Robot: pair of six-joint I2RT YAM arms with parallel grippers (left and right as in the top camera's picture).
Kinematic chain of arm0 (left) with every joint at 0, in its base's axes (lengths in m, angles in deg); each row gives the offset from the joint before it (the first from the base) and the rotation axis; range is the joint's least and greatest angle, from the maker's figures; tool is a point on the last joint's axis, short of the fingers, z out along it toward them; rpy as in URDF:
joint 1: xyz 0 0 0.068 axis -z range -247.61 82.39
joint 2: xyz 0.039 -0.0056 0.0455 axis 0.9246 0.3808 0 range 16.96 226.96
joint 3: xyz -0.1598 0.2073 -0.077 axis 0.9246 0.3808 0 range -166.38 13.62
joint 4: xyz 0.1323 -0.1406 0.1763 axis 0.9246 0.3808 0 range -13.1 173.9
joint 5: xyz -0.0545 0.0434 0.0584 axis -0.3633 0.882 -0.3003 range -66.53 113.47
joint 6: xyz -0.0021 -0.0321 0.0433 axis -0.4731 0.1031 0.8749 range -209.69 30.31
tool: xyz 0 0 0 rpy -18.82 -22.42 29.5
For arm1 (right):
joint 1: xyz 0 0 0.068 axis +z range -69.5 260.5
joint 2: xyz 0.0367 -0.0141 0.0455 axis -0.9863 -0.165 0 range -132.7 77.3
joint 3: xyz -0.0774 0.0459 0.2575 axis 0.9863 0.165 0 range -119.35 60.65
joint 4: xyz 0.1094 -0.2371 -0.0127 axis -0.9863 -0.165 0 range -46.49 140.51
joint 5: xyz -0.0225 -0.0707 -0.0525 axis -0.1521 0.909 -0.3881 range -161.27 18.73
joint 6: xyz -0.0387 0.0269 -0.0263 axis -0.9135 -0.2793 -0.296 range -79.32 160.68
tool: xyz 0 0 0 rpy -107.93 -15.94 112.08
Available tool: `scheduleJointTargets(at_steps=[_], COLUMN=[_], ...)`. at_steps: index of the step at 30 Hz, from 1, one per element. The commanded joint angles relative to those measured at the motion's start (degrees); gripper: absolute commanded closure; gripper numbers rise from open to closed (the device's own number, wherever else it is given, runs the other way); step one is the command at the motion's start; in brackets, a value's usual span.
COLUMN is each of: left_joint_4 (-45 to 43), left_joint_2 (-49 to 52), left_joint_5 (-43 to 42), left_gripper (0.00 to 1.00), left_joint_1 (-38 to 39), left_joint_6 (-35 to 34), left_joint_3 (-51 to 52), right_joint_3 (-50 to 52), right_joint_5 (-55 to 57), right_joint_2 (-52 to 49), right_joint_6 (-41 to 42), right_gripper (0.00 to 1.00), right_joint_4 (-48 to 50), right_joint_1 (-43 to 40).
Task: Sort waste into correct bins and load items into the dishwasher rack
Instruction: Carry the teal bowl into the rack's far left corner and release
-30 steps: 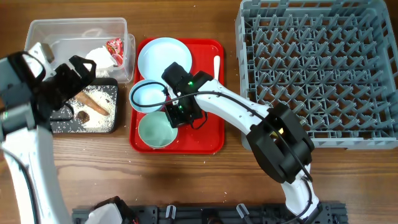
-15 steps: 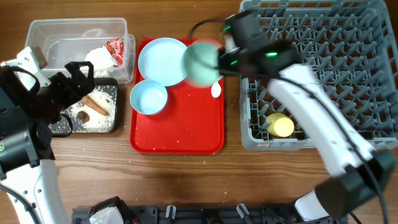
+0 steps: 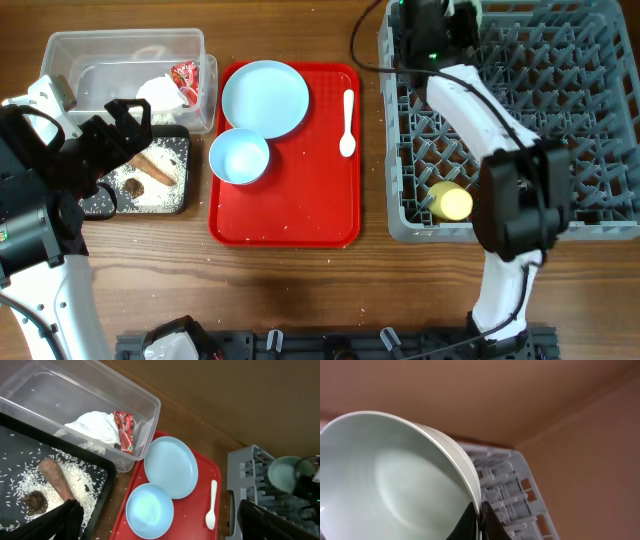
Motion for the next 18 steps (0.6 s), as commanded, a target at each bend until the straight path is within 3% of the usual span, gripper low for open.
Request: scheduleJointTargets(at_steps=[1,7,8,10,11,12,14,18], left_joint_4=[-0.1,-0.1,-0.1,-0.1,-0.1,-0.1,-0.1,-0.1], left_joint_2=[0.0,0.0,0.0,0.0,0.0,0.0,0.0,0.0], left_joint_5=[0.0,0.0,0.0,0.0,0.0,0.0,0.0,0.0], left_gripper=[0.0,0.0,0.0,0.0,0.0,0.0,0.0,0.0], left_joint_1=[0.1,0.1,0.1,0.1,0.1,0.1,0.0,0.1], left_joint_6=[1.4,1.4,1.3,1.3,1.4,1.3,1.4,1.3], left_joint_3=[-0.5,-0.5,-0.5,-0.5,-0.5,-0.5,-0.5,-0.5], right_joint_3=[-0.3,-0.3,-0.3,-0.1,-0.1,-0.1,-0.1,-0.1], right_joint_5=[3.3,2.2,1.9,1.3,1.3,1.3,0.9,-0.8], right_joint_2=[-2.1,-2.2,-2.2,-2.2,-2.2,-2.1,-2.1,-0.5], right_joint_6=[-3.5,-2.4,-2.4,-2.4,-1.8,0.9,3.6,9.6], right_gripper=[0.96,0.92,0.86,0.51,0.23,0.15,0.04,0.0], right_joint_4=[0.6,-4.3,-6.3,-9.1,-10.2,-10.8,-12.2,-14.1], right_joint_1=[0.9,6.0,6.4,7.3,7.7,8.1,8.8,10.1])
